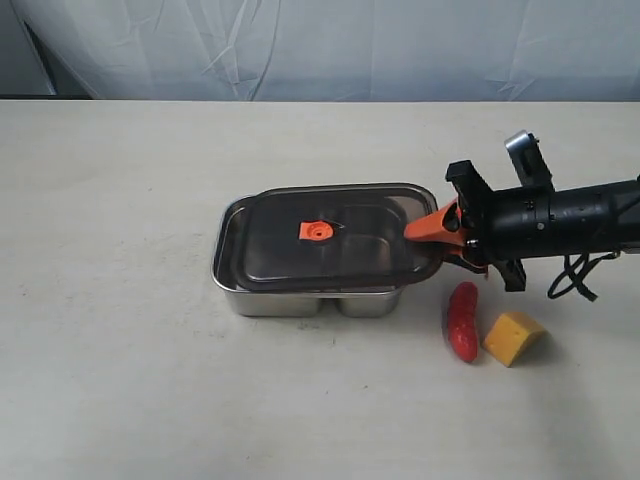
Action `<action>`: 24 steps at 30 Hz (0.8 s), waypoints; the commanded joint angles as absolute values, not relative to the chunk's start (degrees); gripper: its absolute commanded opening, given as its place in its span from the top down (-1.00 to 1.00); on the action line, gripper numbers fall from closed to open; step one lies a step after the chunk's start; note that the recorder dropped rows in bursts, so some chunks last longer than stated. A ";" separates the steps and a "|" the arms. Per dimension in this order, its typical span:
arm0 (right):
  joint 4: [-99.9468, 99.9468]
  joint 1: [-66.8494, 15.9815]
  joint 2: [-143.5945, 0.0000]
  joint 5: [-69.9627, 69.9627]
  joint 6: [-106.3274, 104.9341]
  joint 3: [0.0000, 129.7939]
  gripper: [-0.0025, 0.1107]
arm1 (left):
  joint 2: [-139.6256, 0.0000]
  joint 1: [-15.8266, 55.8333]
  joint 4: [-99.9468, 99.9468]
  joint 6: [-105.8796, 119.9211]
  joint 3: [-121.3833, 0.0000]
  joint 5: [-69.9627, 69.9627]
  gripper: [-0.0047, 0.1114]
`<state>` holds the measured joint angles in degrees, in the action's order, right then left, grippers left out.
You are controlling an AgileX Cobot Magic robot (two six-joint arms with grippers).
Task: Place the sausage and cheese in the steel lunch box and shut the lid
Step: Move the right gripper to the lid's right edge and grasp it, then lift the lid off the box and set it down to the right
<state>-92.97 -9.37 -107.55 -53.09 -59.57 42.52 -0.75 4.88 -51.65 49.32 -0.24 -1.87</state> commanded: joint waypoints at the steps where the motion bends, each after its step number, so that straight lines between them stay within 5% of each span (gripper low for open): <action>1: -92.43 -9.30 -107.59 -57.45 -60.51 42.69 0.95 | -0.33 5.32 -51.48 49.06 0.00 -1.67 0.92; 8: -97.61 -9.30 -107.59 -69.79 -64.33 42.69 0.96 | -0.33 5.32 -51.48 49.06 0.00 -1.67 0.92; 24: -99.95 -7.97 -92.29 -69.96 -70.09 46.01 0.96 | -0.33 5.30 -51.48 49.06 0.00 -1.56 0.92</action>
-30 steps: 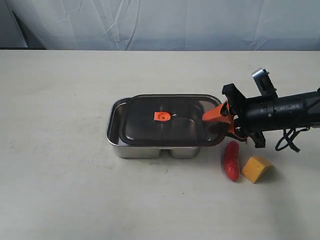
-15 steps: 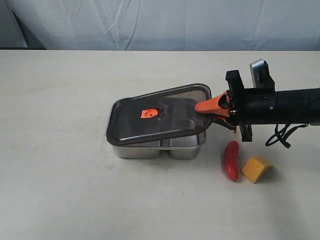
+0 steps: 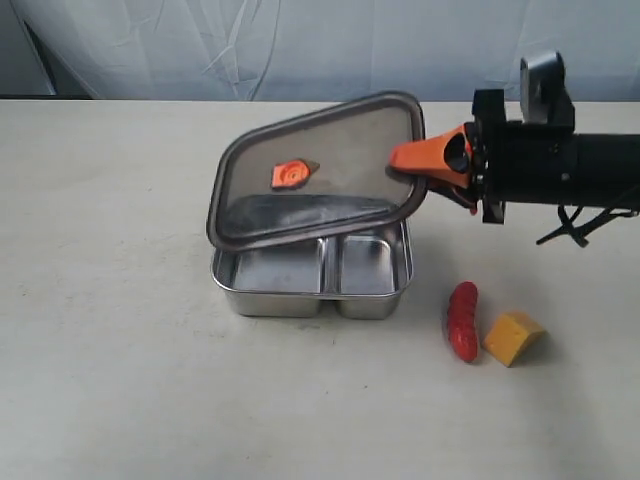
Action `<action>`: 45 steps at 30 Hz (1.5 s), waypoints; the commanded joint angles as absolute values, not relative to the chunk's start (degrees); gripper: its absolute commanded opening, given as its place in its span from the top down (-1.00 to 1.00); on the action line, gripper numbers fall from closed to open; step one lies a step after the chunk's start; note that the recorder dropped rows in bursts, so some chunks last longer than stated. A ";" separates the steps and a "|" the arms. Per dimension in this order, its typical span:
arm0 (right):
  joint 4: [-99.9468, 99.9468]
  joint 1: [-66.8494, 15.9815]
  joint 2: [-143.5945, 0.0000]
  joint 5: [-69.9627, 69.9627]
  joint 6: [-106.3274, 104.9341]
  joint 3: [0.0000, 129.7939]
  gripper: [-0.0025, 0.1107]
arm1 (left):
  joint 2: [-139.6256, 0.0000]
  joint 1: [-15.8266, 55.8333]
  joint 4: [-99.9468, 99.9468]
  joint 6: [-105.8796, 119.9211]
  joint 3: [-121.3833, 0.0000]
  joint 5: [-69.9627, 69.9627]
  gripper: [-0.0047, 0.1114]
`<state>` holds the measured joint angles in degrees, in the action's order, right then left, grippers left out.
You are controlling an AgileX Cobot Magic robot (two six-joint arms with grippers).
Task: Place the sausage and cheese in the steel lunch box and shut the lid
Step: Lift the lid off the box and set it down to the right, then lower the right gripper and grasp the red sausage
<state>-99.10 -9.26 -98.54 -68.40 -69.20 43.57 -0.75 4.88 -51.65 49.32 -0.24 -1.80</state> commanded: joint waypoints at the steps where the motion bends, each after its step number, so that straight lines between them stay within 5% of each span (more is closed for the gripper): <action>1: -99.95 -8.04 -90.36 -69.96 -70.09 46.95 0.96 | -0.33 5.30 -51.48 49.06 0.00 -1.56 0.92; 6: -85.61 -8.04 -80.33 -65.14 -68.91 53.96 0.96 | -0.33 5.30 -51.48 49.06 0.00 -1.56 0.92; 11: -44.11 -8.04 -71.04 -42.58 -44.60 56.97 0.96 | -0.33 5.30 -51.48 49.06 0.00 -1.56 0.92; 17: 2.91 -8.16 -68.31 -39.14 -10.00 56.97 0.96 | -0.33 5.30 -51.48 49.06 0.00 -1.56 0.92; 28: 18.84 -18.19 -78.53 -51.83 -8.76 56.75 0.97 | -0.33 5.30 -51.48 49.06 0.00 -1.44 0.92; 40: 8.49 -20.03 -95.32 -50.66 -1.40 56.75 0.97 | -0.33 5.30 -51.48 49.06 0.00 -1.44 0.92; 43: 6.20 -20.03 -96.66 -48.97 -1.40 56.75 0.81 | -0.33 5.30 -51.48 49.06 0.00 -1.44 0.92; 45: 3.05 -20.03 -96.92 -48.63 -1.53 56.75 0.52 | -0.33 5.30 -51.48 49.06 0.00 -1.44 0.92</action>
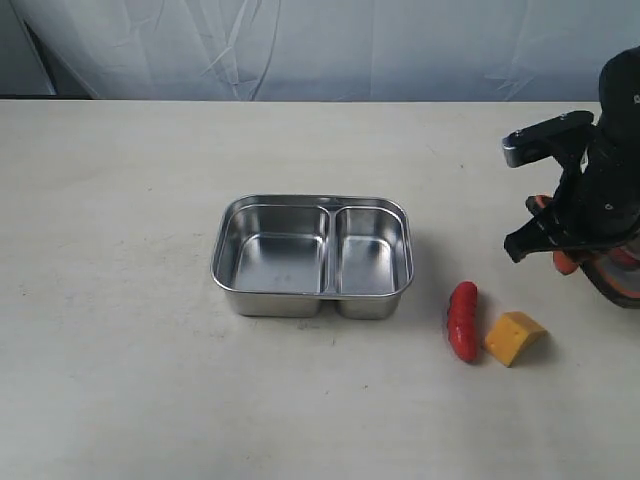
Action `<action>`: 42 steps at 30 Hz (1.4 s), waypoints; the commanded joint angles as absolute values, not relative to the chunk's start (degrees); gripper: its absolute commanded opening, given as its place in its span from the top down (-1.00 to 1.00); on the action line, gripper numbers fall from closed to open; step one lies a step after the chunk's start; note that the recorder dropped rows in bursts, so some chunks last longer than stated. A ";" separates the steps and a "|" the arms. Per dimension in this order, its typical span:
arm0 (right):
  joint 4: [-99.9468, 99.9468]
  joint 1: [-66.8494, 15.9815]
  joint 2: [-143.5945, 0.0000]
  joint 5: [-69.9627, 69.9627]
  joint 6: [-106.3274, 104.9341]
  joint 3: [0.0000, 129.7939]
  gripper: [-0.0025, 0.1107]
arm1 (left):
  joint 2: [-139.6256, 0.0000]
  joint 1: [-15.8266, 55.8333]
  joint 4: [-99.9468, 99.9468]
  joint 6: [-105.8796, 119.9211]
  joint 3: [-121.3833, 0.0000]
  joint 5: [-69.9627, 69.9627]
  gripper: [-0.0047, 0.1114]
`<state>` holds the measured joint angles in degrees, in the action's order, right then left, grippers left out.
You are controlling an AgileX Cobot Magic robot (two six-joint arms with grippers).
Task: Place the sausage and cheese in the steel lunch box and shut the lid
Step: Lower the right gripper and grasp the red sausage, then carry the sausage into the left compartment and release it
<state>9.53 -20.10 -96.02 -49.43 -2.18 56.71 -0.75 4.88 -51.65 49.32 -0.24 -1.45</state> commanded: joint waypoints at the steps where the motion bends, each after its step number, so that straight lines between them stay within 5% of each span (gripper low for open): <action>1: 2.84 -20.03 -96.92 -48.02 -1.53 56.75 0.29 | -0.33 5.30 -51.48 49.06 0.00 -1.44 0.92; 5: -4.09 -20.03 -96.92 -48.43 -5.55 56.85 -0.24 | -0.33 5.30 -51.48 49.06 0.00 -1.44 0.92; 9: -15.15 -21.63 -96.92 -48.38 -8.01 56.85 -0.18 | -0.33 5.30 -51.48 49.06 0.00 -1.44 0.92; 16: -1.24 -30.58 -101.75 -44.07 9.69 56.85 -0.18 | -0.33 5.30 -51.48 49.06 0.00 -1.44 0.92; 27: 0.00 -32.69 -105.86 -39.00 12.02 56.85 -0.16 | -0.33 5.30 -51.48 49.06 0.00 -1.44 0.92; 32: -0.46 -32.69 -107.22 -38.79 12.02 56.85 0.14 | -0.33 5.30 -51.48 49.06 0.00 -1.44 0.92; 37: -0.60 -32.69 -107.14 -40.46 9.30 56.85 0.98 | -0.33 5.30 -51.48 49.06 0.00 -1.44 0.92; 42: -1.68 -32.69 -104.13 -41.57 8.76 56.85 0.96 | -0.33 5.30 -51.48 49.06 0.00 -1.44 0.92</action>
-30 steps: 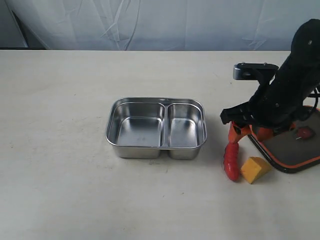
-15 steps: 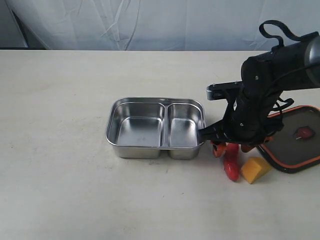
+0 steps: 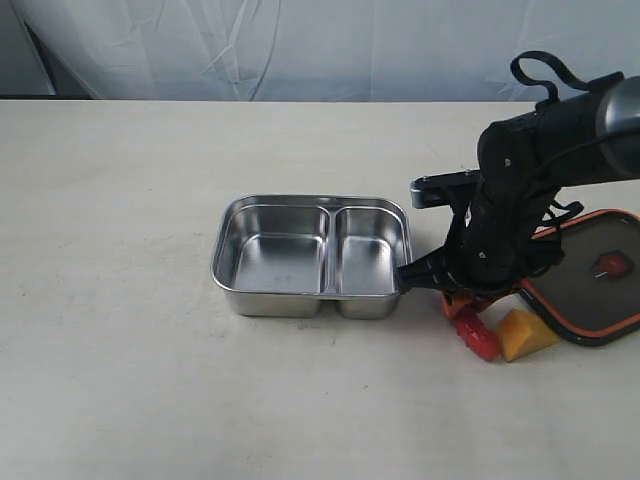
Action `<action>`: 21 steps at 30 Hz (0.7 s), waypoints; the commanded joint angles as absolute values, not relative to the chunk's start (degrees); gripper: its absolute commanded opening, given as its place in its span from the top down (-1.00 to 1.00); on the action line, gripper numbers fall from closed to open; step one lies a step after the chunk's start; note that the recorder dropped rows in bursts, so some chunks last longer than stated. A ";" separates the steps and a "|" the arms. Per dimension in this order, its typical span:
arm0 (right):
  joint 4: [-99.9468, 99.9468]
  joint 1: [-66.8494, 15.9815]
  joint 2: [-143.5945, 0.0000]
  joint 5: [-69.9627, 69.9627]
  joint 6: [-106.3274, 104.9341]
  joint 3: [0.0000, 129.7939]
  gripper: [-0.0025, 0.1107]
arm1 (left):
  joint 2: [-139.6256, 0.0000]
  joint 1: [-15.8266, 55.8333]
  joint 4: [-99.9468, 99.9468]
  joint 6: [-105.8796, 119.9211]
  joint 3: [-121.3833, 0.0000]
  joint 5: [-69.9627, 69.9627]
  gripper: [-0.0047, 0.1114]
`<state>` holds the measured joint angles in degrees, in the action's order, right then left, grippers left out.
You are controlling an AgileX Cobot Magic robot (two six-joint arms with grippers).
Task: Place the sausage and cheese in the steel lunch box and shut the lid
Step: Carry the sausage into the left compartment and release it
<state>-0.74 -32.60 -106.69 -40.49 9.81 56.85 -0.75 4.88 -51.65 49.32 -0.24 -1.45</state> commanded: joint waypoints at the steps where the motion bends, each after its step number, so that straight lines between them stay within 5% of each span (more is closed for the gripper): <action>1: -2.63 -32.69 -103.07 -41.67 8.67 56.98 0.96 | -0.33 5.30 -51.48 49.06 0.00 -1.44 0.92; 13: -18.55 -36.27 -91.37 -37.23 -2.43 62.01 0.96 | -0.33 5.30 -51.48 49.06 0.00 -1.44 0.92; 21: -22.30 -44.17 -106.39 -30.33 -13.00 73.69 0.96 | -0.33 5.30 -51.48 49.06 0.00 -1.44 0.92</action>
<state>-22.11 -43.55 -101.23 -31.81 -11.20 69.85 -0.75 4.88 -51.65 49.32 -0.24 -1.45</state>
